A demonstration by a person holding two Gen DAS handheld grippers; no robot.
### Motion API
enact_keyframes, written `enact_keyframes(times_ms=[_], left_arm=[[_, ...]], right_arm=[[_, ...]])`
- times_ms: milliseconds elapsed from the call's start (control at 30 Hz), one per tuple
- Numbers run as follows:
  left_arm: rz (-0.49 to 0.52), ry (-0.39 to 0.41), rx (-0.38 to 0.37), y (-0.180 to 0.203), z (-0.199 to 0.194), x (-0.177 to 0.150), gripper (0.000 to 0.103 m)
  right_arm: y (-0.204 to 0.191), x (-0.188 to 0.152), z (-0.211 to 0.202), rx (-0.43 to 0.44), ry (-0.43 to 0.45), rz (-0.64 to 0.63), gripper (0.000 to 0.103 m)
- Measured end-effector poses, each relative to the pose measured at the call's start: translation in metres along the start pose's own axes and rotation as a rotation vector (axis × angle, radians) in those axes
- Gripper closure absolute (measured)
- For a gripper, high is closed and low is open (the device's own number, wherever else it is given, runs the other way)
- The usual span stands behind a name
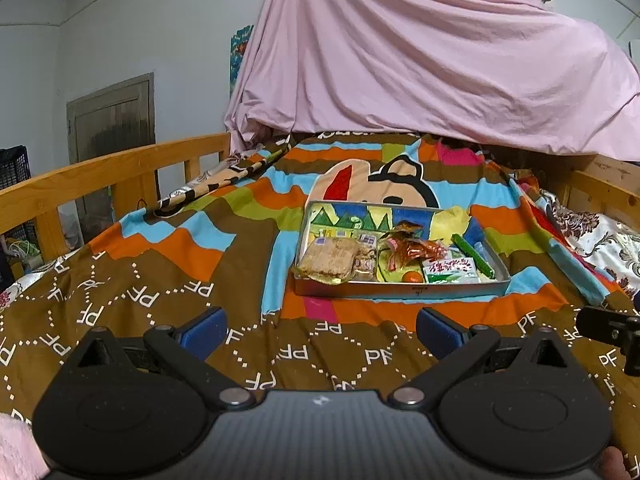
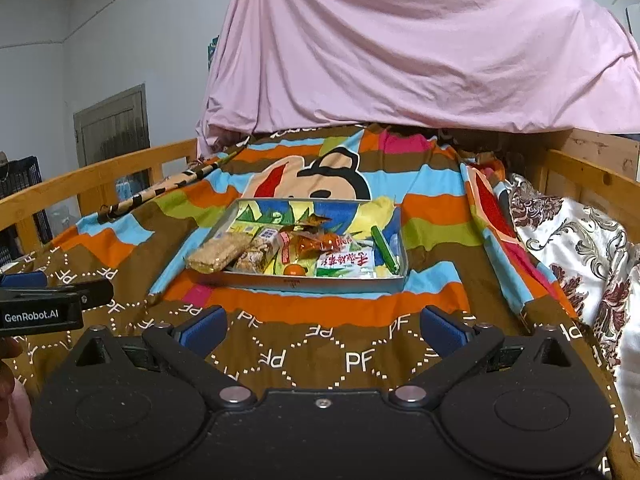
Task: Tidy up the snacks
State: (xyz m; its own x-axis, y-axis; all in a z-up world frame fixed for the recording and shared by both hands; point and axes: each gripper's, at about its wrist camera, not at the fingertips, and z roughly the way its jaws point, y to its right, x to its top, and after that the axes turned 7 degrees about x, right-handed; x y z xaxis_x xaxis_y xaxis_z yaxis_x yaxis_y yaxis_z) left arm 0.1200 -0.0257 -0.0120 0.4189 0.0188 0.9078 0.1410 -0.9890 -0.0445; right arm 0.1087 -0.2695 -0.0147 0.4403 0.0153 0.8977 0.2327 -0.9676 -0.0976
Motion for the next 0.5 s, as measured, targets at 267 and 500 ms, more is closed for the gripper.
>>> enact_keyframes(times_ms=[267,500], left_arm=[[0.035,-0.01,0.006,0.004,0.0,-0.002,0.0],[0.041,-0.022,0.006,0.005,0.001,-0.002,0.0]], right_arm=[[0.002,-0.004,0.009,-0.01,-0.044,0.025,0.001],[0.002,-0.005,0.011,-0.014,-0.052,0.027,0.001]])
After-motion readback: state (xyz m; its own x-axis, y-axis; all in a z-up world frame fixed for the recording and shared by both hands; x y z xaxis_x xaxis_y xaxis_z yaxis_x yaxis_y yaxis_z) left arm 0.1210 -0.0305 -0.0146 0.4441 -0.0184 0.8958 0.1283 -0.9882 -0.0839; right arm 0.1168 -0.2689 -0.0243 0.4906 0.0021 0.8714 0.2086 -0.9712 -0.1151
